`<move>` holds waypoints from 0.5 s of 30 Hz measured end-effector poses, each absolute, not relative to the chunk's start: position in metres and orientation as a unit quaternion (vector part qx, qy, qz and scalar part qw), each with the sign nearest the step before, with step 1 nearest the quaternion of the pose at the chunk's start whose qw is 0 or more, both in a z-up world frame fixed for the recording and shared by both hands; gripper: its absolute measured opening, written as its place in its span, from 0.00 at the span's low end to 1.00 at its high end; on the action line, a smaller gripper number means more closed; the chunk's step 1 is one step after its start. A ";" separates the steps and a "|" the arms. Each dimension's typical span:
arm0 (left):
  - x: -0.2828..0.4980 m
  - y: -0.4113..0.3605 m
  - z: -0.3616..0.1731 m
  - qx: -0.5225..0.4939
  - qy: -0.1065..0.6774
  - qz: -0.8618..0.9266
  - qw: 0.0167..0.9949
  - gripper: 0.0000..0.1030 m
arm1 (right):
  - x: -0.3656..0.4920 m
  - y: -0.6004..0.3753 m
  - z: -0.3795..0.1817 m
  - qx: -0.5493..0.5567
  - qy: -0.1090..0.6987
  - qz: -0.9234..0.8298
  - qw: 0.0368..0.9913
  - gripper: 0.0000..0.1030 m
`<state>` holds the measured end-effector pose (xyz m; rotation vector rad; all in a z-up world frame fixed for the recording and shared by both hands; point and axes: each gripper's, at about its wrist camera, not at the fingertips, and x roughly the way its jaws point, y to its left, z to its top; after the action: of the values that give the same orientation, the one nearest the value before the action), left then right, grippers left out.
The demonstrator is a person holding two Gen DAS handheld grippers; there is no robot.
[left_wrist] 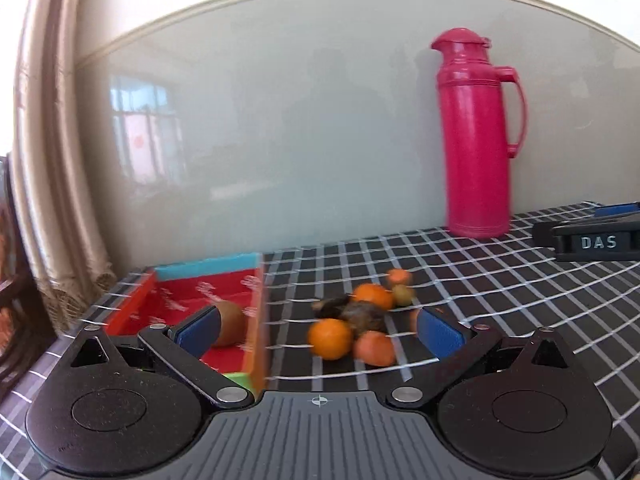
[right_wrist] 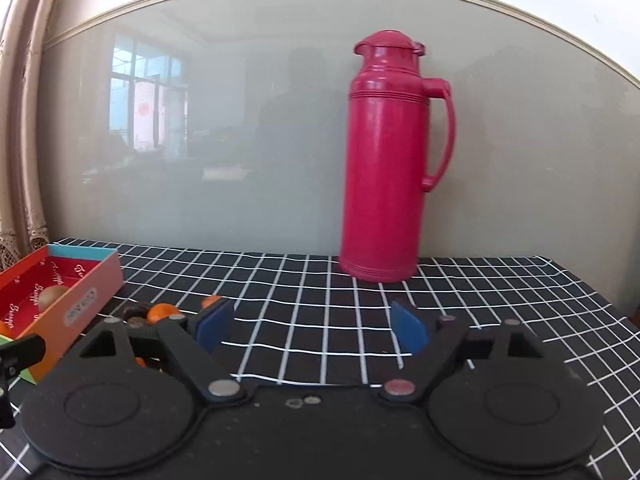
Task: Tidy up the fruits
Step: 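Move the left tool back toward the remaining fruit pile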
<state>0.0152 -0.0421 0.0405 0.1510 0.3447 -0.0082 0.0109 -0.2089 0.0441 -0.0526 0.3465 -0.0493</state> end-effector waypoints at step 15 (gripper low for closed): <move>0.049 -0.093 0.021 0.074 0.234 -0.035 0.969 1.00 | 0.002 -0.266 0.031 -0.004 0.183 -0.076 0.980 0.87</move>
<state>0.0485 -0.0926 0.0215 0.1500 0.4736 -0.0698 0.0016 -0.2661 0.0315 -0.0082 0.3691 -0.1536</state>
